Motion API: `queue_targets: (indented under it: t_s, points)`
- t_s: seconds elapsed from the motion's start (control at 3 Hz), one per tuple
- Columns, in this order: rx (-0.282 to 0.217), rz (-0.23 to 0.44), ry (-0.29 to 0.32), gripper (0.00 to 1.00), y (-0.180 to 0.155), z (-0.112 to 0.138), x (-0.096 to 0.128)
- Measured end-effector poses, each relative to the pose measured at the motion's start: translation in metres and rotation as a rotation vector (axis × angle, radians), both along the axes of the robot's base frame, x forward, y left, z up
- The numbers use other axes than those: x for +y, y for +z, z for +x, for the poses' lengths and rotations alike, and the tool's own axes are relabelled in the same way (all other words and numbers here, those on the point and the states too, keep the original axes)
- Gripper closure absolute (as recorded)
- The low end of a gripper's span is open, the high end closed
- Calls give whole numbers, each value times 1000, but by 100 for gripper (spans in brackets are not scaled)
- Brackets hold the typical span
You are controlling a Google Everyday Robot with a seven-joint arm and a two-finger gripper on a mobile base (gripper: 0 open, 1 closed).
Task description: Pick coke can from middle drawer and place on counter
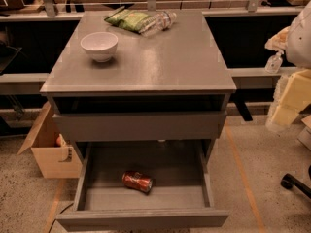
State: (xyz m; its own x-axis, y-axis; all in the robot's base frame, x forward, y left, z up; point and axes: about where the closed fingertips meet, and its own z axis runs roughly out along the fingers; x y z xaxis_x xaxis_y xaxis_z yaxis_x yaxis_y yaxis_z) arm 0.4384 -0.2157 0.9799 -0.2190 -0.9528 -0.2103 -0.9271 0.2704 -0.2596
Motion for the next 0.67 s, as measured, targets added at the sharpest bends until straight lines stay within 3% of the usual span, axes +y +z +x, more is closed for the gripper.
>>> queue_targets:
  t_s: [0.67]
  points:
    - [22,24,-21,0,-20,-2,4]
